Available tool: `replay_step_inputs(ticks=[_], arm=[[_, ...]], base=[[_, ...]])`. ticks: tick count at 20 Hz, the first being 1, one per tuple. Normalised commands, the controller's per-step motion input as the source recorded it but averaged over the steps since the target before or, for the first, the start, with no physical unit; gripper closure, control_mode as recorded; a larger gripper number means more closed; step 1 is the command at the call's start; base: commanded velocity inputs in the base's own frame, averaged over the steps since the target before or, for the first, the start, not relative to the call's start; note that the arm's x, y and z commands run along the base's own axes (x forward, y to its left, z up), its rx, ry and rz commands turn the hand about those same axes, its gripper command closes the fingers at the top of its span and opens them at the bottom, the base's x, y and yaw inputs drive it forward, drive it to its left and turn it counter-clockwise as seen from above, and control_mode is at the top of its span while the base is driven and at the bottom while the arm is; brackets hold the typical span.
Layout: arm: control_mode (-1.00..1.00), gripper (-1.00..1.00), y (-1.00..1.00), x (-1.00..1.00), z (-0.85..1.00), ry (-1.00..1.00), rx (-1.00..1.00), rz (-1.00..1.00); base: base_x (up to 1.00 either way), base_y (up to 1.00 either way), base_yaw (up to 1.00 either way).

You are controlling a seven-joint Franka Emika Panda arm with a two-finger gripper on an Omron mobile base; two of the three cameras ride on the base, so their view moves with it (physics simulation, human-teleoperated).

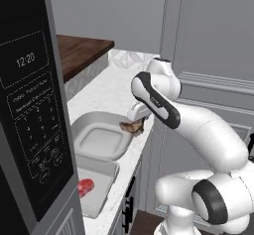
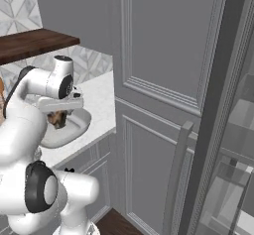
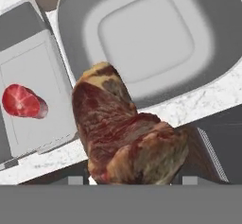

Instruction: Place one lemon and one steak in each tupperware on the nearby counter, to pack two identical lunches.

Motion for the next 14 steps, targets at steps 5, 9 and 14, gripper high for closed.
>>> replay_step_inputs(ticks=[5, 9, 14], arm=[[-1.0, 1.0, 0.24, 0.78, -0.42, 0.0, -0.02, 0.0], [-1.0, 1.0, 0.18, 0.29, -0.48, 0.01, 0.0, 0.0], [-1.0, 1.0, 0.25, 0.23, -0.42, 0.0, 0.0, 0.0]], base=[[0.0, 0.0, 0.0], [0.0, 0.0, 0.0], [0.0, 0.0, 0.0]])
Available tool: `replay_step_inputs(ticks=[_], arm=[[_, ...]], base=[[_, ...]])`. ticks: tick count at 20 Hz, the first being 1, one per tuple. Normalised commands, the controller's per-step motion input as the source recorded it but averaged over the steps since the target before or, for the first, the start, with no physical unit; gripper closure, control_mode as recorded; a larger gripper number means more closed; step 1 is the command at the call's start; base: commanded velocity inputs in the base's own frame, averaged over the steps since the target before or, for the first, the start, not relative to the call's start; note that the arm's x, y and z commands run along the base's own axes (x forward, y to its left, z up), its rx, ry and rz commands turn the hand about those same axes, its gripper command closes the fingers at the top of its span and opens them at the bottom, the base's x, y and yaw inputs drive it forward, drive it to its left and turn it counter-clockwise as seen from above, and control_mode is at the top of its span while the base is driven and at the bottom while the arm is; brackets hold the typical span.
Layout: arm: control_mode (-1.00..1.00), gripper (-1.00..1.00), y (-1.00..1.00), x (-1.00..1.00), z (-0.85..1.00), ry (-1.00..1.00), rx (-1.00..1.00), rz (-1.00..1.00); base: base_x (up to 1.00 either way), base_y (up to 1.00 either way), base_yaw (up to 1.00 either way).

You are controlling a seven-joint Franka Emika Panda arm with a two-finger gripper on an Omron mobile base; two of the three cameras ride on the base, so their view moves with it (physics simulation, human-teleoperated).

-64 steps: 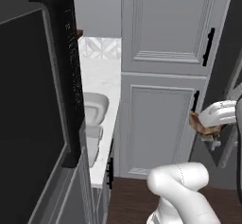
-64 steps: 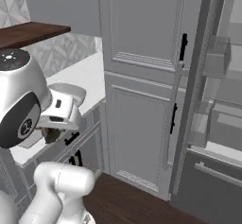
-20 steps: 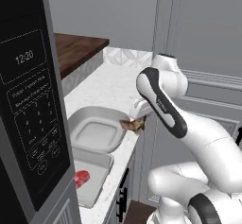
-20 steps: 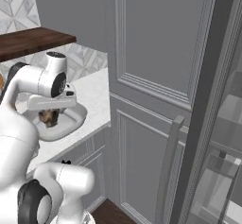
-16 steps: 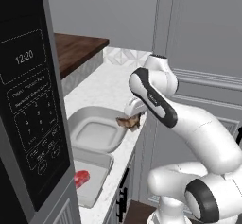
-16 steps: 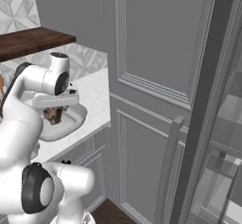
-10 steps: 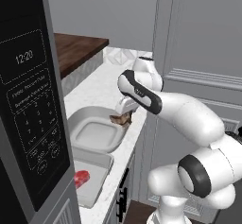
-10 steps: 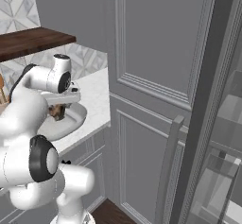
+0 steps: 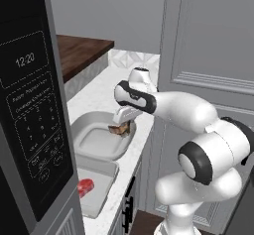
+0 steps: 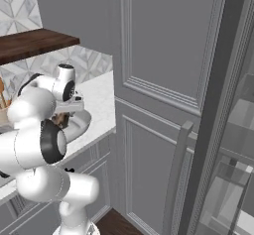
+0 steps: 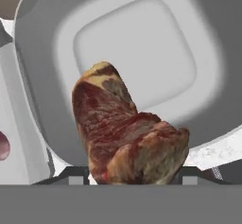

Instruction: Place one lemon and one steak in each tupperware on the nearby counter, to pack two identical lunches.

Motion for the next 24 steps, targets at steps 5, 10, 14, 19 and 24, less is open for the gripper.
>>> replay_step_inputs(ticks=[5, 10, 14, 19, 24], arm=[[-1.0, 1.0, 0.27, 0.46, -0.33, 0.0, -0.02, 0.0], [-1.0, 1.0, 0.3, 0.45, -0.07, -0.01, -0.03, 0.0], [-1.0, 1.0, 0.23, 0.42, -0.09, -0.03, -0.01, 0.0], [-1.0, 1.0, 0.05, 0.08, -0.55, -0.01, 0.0, 0.0], [-1.0, 1.0, 0.02, 0.0, -0.14, 0.0, 0.0, 0.0]], base=[[0.0, 0.0, 0.0], [0.0, 0.0, 0.0], [0.0, 0.0, 0.0], [0.0, 0.0, 0.0], [0.0, 0.0, 0.0]])
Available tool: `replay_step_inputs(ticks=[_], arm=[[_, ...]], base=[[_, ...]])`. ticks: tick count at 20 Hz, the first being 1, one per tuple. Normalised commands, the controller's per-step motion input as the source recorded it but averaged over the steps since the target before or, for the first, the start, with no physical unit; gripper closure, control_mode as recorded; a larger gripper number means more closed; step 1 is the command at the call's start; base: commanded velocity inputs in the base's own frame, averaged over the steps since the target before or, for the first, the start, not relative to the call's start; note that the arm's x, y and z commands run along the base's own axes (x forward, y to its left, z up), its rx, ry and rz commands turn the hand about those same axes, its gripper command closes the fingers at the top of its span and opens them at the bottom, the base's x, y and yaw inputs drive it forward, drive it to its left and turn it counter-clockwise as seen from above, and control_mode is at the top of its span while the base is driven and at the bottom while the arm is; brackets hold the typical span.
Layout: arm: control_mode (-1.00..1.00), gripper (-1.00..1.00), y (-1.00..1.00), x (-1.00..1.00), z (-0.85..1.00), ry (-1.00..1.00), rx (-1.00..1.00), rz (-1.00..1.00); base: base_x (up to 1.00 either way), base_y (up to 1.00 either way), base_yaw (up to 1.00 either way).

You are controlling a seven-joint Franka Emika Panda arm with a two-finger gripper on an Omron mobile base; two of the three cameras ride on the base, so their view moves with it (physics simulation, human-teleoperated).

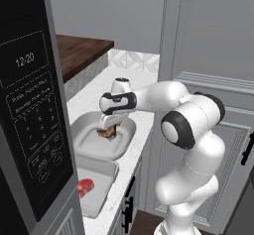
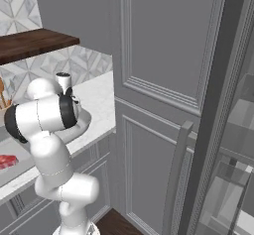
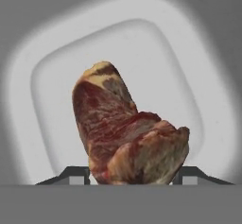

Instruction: Place one lemon and one steak in each tupperware on the nearby counter, to pack two identical lunches.

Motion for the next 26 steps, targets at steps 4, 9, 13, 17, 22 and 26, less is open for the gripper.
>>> replay_step_inputs(ticks=[4, 9, 13, 17, 22, 26], arm=[[-1.0, -1.0, 0.0, 0.0, 0.0, 0.0, 0.0, 0.0], [-1.0, -1.0, 0.0, 0.0, 0.01, 0.0, 0.0, 0.0], [-1.0, -1.0, 0.0, -0.03, 0.0, -0.14, -0.02, 0.0], [-1.0, -1.0, 0.0, -0.06, 0.27, -0.09, -0.02, 0.0], [-1.0, -1.0, -0.35, -0.79, 0.62, -0.12, 0.0, 0.0], [-1.0, -1.0, -0.54, -0.84, 0.72, -0.05, 0.0, -0.02]], base=[[0.0, 0.0, 0.0], [0.0, 0.0, 0.0], [0.0, 0.0, 0.0], [0.0, 0.0, 0.0], [0.0, 0.0, 0.0], [0.0, 0.0, 0.0]])
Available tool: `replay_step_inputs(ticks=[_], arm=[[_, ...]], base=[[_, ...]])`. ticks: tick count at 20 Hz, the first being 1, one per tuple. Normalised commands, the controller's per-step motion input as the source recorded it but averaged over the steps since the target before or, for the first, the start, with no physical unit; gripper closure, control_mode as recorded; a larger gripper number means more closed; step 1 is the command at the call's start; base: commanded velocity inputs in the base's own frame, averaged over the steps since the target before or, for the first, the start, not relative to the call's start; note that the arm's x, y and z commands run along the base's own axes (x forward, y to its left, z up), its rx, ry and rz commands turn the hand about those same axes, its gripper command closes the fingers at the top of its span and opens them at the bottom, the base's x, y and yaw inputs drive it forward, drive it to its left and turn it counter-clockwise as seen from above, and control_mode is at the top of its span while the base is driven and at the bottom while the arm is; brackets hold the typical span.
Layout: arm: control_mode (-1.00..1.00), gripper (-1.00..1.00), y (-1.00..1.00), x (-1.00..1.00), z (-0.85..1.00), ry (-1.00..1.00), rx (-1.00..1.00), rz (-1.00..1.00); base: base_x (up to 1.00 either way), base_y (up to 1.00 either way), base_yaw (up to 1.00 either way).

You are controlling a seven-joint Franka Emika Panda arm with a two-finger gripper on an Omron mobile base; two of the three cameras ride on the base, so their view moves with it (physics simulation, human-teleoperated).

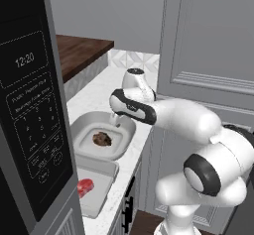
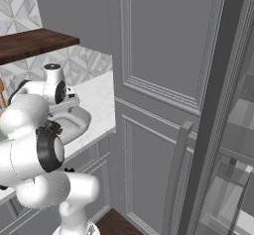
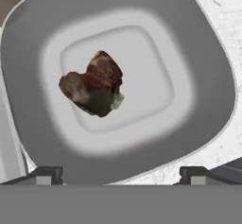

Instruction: Place one lemon and one steak in each tupperware on the nearby counter, to pack two identical lunches.

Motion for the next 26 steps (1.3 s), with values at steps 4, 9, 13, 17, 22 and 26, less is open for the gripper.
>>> replay_step_inputs(ticks=[4, 9, 13, 17, 22, 26], arm=[[-1.0, -1.0, -0.56, -1.0, 0.33, -0.02, 0.0, -0.13], [-1.0, -1.0, -0.64, -1.0, 0.16, 0.0, 0.03, -0.22], [-1.0, -1.0, -0.63, -1.0, 0.14, 0.06, 0.08, -0.3], [-1.0, -1.0, -0.55, -0.88, 0.23, 0.14, 0.09, -0.37], [-1.0, -1.0, -0.28, -0.65, 0.31, 0.06, 0.03, -0.39], [-1.0, -1.0, 0.0, -0.58, 0.66, -0.03, 0.0, -0.21]], base=[[0.0, 0.0, 0.0], [0.0, 0.0, 0.0], [0.0, 0.0, 0.0], [0.0, 0.0, 0.0], [0.0, 0.0, 0.0], [0.0, 0.0, 0.0]])
